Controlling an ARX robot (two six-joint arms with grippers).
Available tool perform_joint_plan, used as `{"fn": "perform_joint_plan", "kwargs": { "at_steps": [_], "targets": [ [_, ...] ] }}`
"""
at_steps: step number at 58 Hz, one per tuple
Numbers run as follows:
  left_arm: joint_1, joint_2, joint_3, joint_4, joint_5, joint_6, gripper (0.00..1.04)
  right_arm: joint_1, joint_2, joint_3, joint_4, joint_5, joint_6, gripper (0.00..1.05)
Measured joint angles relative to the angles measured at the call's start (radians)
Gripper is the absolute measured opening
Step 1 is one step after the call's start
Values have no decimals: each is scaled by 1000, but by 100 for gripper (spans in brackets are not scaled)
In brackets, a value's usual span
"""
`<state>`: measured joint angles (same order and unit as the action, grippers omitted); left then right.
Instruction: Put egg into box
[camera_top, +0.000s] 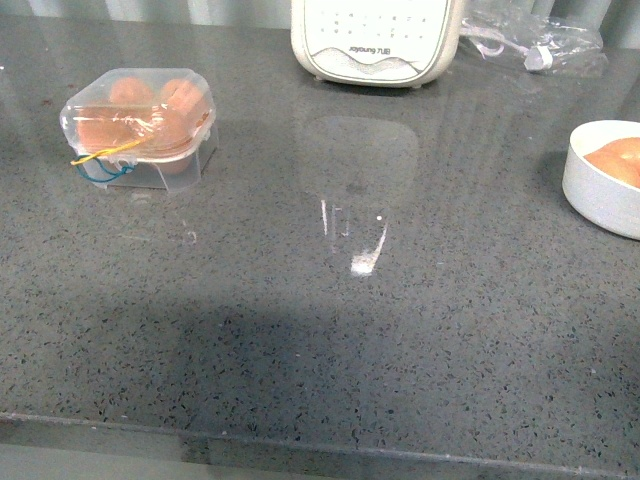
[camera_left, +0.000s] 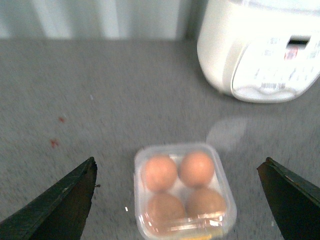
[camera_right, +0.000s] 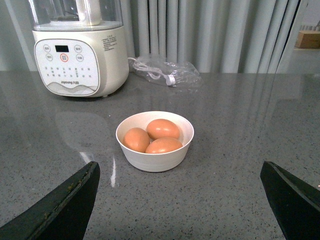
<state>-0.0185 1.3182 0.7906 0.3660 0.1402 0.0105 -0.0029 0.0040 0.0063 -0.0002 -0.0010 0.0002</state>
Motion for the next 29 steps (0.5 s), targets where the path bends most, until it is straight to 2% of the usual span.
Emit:
{"fn": "perform_joint_plan", "kwargs": {
  "at_steps": [8,11,18,23,29],
  "targets": [
    [124,-106,-21,-95,141,-32,98,0,0,0,0,0,0,97],
    [163,-137,-34,-121,161,-32,98,0,0,0,0,0,0,97],
    [295,-265,-98,-215,277,-14,98,0,0,0,0,0,0,97],
    [412,-372,-137,-248,401,11,98,0,0,0,0,0,0,97],
    [510,-433,-165,-269,470,43,98,0,0,0,0,0,0,97]
  ]
}}
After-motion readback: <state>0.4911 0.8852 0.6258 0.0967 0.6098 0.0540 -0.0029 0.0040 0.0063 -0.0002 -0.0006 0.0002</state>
